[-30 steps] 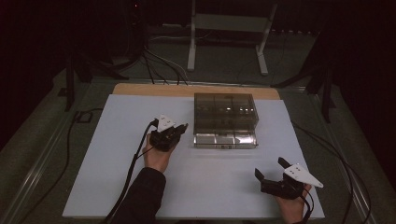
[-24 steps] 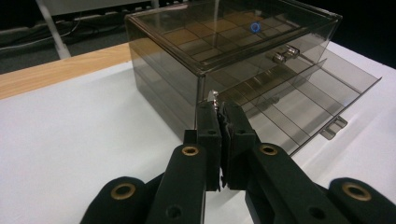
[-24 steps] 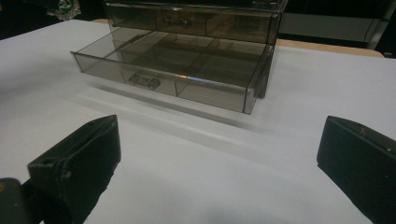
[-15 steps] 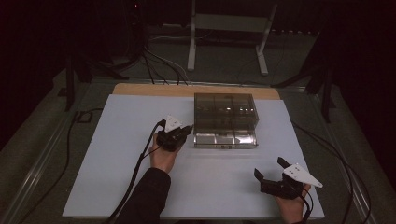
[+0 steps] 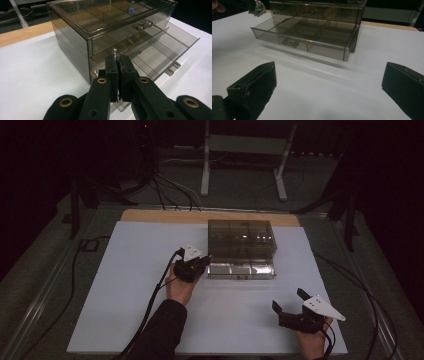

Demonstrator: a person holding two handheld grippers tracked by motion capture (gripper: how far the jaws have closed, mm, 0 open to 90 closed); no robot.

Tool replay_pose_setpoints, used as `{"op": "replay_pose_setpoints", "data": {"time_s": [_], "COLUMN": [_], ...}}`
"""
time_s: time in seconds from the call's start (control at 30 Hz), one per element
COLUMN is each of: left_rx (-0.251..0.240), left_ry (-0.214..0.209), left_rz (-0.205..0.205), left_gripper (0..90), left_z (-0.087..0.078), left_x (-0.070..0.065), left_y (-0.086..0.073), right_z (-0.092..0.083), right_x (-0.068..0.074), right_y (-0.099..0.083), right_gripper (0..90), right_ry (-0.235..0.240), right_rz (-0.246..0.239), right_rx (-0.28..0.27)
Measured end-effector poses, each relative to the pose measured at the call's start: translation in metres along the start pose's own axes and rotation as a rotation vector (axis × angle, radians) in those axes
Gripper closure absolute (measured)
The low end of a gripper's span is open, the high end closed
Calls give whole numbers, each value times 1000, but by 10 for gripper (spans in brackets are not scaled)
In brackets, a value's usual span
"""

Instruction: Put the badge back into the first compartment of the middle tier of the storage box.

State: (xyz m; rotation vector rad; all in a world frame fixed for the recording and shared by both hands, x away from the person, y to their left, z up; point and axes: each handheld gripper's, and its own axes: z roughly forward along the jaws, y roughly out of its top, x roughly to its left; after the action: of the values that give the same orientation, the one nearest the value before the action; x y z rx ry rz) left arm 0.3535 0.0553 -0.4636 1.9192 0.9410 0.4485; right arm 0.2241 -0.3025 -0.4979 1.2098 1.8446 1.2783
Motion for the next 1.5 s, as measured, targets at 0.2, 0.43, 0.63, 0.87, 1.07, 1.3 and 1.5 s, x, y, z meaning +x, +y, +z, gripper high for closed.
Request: {"op": "replay_pose_setpoints", "data": {"time_s": [0.2, 0.43, 0.63, 0.87, 1.07, 1.3, 1.5], "left_rx": [14, 19, 29, 34, 41, 51, 61], "left_ry": [-7, -14, -19, -26, -33, -40, -41], "left_rz": [0, 3, 11, 12, 19, 22, 25], "left_gripper": [886, 886, 886, 886, 886, 885, 885], "left_z": [5, 8, 11, 14, 17, 21, 25], "left_x": [-2, -6, -9, -13, -16, -20, -24], "left_y": [-2, -2, -2, -2, -2, -2, -3], "right_z": [0, 0, 0, 1, 2, 3, 3], "right_x": [0, 0, 0, 0, 1, 2, 2], "right_y": [0, 0, 0, 0, 0, 1, 1], "right_gripper": [0, 0, 0, 0, 0, 0, 0], "right_ry": [0, 1, 1, 2, 4, 6, 5], "right_rz": [-1, -2, -2, -5, -7, -15, -14], "right_rx": [1, 2, 2, 3, 2, 6, 5]}}
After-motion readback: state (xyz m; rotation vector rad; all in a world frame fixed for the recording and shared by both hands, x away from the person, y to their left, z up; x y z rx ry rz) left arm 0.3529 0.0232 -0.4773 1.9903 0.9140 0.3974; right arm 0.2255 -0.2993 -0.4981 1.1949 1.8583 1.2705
